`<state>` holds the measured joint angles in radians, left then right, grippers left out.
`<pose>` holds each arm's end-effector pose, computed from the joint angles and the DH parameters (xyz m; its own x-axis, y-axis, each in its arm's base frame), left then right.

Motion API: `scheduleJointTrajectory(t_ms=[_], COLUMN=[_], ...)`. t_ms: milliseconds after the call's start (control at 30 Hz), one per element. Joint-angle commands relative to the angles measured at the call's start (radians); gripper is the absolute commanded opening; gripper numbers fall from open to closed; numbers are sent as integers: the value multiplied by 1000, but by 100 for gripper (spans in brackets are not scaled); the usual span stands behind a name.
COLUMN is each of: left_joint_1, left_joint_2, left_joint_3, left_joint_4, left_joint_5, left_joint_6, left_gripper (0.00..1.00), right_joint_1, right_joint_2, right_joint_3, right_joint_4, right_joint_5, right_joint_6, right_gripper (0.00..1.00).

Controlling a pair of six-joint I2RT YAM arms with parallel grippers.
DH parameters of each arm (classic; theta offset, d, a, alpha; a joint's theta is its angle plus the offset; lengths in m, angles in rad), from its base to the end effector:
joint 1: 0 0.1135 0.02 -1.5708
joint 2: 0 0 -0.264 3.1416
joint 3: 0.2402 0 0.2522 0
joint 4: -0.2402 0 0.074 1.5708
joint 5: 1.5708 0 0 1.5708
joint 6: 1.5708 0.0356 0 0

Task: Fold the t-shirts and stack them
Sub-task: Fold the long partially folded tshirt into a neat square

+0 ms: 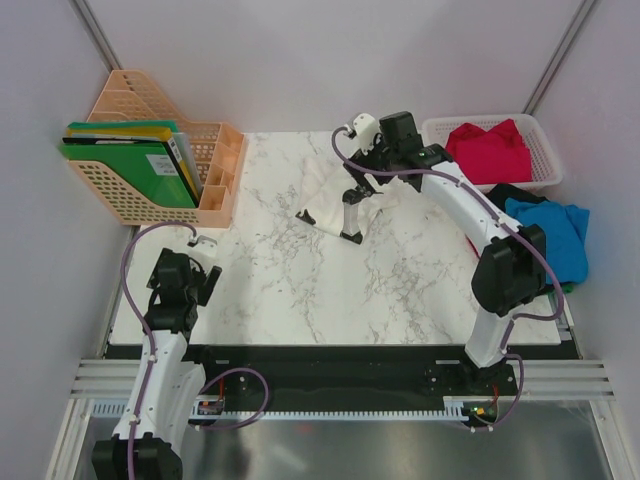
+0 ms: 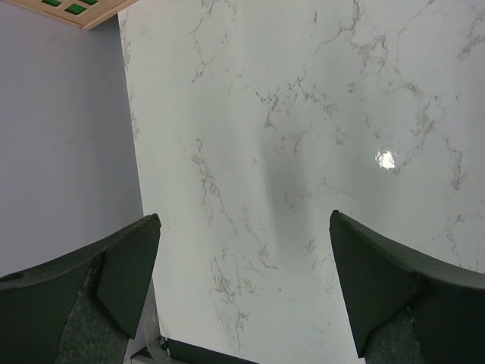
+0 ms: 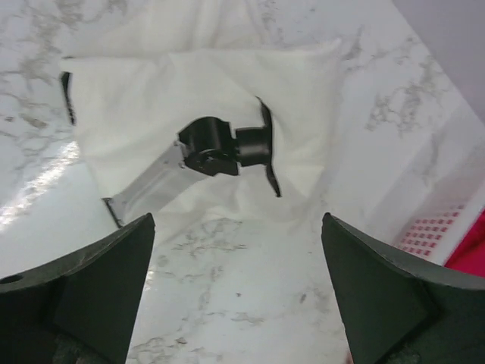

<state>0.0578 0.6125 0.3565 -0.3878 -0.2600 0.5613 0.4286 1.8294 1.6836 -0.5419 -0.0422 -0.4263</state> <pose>0.1421 0.0174 0.1962 -0.6463 0.4779 -0.5950 0.0979 0.8251 0.5564 0.3843 0.1773 0.3229 -0.3417 -0.6104 -0.7146 -0.6438 0.7060 -0.2951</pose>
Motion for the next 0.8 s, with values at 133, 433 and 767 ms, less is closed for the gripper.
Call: scheduleJointTrajectory(t_ms=[133, 433, 767], left_joint_1=[5, 5, 4], left_joint_2=[-17, -10, -3], left_joint_3=[1, 1, 1], left_joint_4=[26, 23, 24], left_joint_5=[8, 4, 10], left_joint_6=[-21, -21, -21], left_gripper=[100, 100, 100], right_joint_1=[-7, 18, 113], right_joint_2=[136, 350, 371], right_joint_3=[80, 188, 0], right_joint_4=[-132, 2, 8], right_joint_5=[-265, -58, -27], right_joint_6=[270, 274, 209], right_gripper=[98, 98, 98])
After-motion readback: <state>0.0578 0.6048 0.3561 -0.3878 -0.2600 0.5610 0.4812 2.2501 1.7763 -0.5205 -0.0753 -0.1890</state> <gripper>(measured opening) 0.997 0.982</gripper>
